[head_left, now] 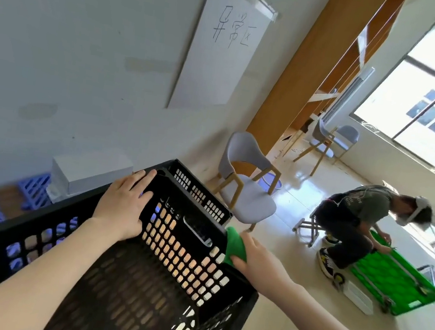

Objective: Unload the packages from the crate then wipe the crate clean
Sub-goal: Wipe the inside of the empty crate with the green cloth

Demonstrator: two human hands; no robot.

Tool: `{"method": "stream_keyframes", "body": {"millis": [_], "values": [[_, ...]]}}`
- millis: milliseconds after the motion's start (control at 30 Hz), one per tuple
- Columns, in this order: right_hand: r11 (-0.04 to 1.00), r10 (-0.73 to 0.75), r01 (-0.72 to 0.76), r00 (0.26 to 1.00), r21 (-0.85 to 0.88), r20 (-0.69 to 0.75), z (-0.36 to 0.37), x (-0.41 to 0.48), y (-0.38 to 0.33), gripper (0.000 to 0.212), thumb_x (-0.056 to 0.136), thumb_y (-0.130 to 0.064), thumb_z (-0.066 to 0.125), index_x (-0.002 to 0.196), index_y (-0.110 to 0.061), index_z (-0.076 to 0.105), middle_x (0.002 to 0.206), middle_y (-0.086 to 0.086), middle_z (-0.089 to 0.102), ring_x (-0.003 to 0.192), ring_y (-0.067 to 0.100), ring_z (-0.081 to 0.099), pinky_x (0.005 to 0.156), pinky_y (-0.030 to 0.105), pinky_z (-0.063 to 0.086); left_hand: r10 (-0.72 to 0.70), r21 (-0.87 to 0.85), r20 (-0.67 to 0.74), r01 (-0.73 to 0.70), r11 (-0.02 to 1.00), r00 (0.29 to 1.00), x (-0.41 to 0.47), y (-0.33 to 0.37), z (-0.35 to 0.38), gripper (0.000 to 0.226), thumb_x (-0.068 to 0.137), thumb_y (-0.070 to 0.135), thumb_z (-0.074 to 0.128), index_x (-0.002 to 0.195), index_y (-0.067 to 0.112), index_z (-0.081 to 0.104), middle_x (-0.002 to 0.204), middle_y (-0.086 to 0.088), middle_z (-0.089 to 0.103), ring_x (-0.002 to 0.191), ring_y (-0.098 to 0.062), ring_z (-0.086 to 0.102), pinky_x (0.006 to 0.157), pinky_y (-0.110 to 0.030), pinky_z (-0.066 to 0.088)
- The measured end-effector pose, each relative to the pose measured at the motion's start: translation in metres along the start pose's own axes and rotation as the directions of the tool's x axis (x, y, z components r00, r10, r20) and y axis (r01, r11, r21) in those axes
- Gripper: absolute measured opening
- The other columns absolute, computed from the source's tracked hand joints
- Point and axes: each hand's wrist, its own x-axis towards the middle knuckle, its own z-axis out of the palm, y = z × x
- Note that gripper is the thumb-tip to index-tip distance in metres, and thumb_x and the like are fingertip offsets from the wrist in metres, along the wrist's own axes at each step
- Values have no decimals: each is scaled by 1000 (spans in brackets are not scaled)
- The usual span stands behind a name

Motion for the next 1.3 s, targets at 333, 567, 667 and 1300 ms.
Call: {"method": "stream_keyframes", "body": {"millis": [333,567,667,1300], "values": [[999,-36,32,979,-20,-202,12,70,-66,35,95,-44,49,115,-15,44,110,0,53,97,20,58,65,28,37,0,-89,-22,-2,996,1000,-4,7,-2,58,87,31,49,144,23,40,162,-5,-18,150,-25,-8,119,-39,7],[994,-97,107,969,35,-227,9,145,-128,40,95,-38,51,123,-10,43,117,8,54,104,28,59,77,41,51,-20,-151,-61,11,989,998,-1,3,0,55,84,27,46,139,20,49,163,-2,-14,150,-24,-9,120,-38,-1],[993,-103,113,966,30,-236,8,160,-142,38,95,-34,52,123,-10,42,118,8,53,105,29,58,75,40,48,-21,-154,-53,13,988,998,0,0,-2,57,84,33,40,137,20,51,163,-1,-12,150,-23,-9,119,-37,-2],[998,-61,59,996,21,68,-3,25,-1,35,92,-38,52,118,-17,43,112,2,55,97,23,57,75,31,44,15,-42,-33,-17,999,999,2,-3,6,54,83,39,56,136,27,52,154,3,-29,150,-23,-3,120,-38,8]]}}
